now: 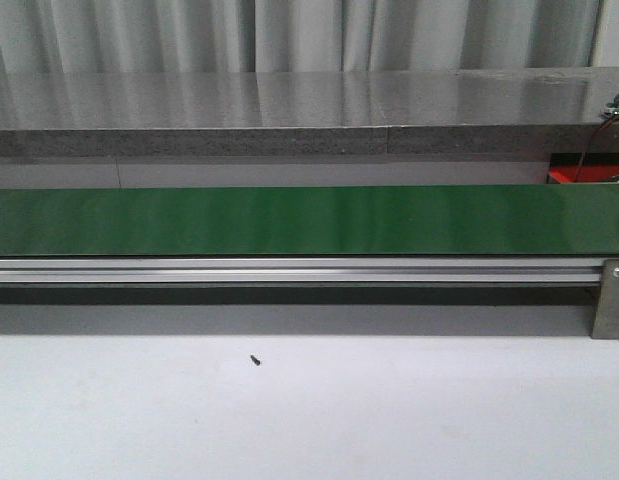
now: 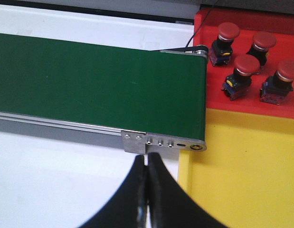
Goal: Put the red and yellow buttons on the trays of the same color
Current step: 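Close the left gripper on the yellow button and carry it over the belt, then set the yellow button on the belt and open the left gripper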
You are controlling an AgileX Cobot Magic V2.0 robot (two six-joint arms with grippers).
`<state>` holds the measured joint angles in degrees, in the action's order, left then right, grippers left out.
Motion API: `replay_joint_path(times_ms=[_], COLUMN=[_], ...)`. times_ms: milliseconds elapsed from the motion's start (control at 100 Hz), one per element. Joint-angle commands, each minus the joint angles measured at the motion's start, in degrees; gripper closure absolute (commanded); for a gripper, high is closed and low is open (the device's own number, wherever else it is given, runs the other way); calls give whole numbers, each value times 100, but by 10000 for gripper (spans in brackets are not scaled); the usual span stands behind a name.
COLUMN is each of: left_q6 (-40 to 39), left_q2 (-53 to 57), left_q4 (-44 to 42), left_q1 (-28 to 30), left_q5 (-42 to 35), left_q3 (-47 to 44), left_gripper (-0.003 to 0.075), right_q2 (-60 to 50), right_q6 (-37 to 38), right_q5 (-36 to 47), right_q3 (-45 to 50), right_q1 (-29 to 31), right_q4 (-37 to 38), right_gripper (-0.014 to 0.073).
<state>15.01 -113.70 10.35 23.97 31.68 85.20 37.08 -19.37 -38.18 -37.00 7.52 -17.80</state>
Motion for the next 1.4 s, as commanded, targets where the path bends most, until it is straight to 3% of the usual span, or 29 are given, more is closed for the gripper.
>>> replay_joint_path(times_ms=[0, 260, 480, 890, 1390], left_q6=[-60, -60, -60, -48, 48], left_q2=[708, 1619, 1759, 1759, 1668], left_q4=[38, 232, 490, 443, 294], left_q1=[-24, -36, -90, -993, -1094], left_q5=[-120, 689, 1477, 1304, 1222], left_q3=[184, 184, 184, -10, -516], left_gripper=[568, 568, 568, 568, 567], right_q2=[-17, -17, -17, -17, -17], right_q6=[-25, -25, -25, -25, -25], right_q5=[376, 376, 376, 376, 369], right_q3=[-141, -141, -141, -141, -141], right_q1=[8, 8, 8, 8, 8], right_q4=[-91, -91, -91, -91, -91], right_gripper=[662, 662, 662, 662, 662])
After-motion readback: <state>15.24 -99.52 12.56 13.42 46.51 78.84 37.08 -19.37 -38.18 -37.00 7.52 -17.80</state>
